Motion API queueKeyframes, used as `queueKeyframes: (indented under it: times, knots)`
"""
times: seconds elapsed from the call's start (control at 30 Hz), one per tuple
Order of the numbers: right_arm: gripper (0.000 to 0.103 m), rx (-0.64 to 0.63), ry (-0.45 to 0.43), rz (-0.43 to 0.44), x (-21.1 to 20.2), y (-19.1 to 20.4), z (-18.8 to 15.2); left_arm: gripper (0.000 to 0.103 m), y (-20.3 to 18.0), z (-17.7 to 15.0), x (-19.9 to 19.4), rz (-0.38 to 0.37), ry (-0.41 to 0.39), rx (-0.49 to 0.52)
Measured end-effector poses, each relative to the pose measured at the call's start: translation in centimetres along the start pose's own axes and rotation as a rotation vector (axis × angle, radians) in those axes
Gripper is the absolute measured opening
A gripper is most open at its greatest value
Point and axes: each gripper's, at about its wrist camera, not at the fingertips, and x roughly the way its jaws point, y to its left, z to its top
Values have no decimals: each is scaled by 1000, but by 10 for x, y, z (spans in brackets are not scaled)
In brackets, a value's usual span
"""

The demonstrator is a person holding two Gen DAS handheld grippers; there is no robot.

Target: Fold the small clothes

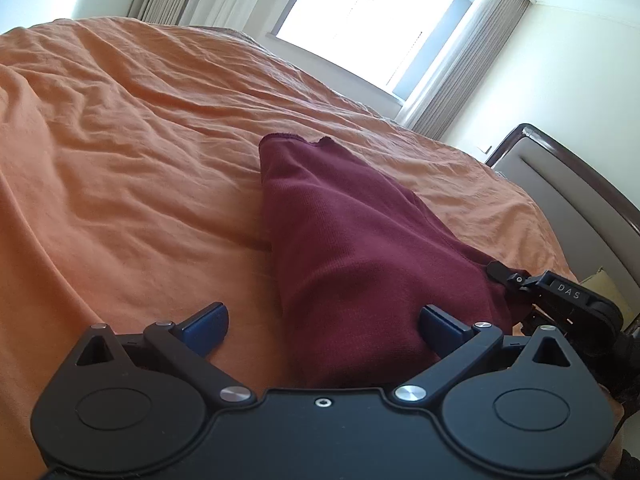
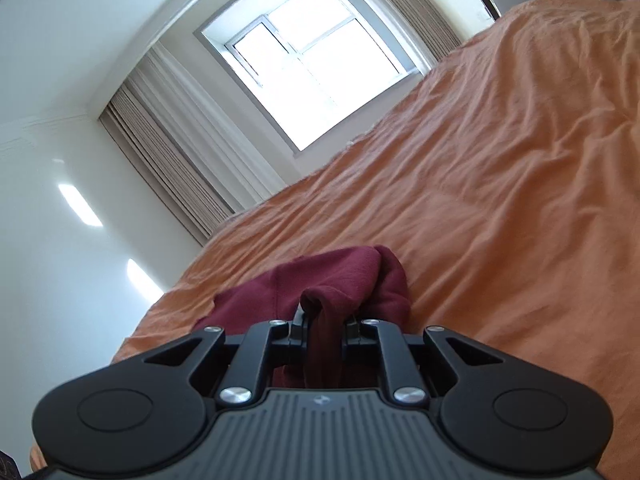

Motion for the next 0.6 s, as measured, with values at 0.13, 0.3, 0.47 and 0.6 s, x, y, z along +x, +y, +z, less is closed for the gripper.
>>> queueKeyframes:
  times: [0.13, 0.3, 0.47, 0.6]
  knots:
    - [28, 25, 14, 2, -1, -7, -11, 102, 1, -3, 1, 3, 10, 19]
    - [60, -27, 11, 7, -22, -1, -15, 102, 1, -4, 0, 10, 14, 29]
    - [88, -175, -11, 4, -49, 8, -27, 102, 0, -4, 1, 18, 14, 36]
    - [97, -280, 1, -23, -69, 15, -39, 102, 0, -4, 0, 20, 14, 34]
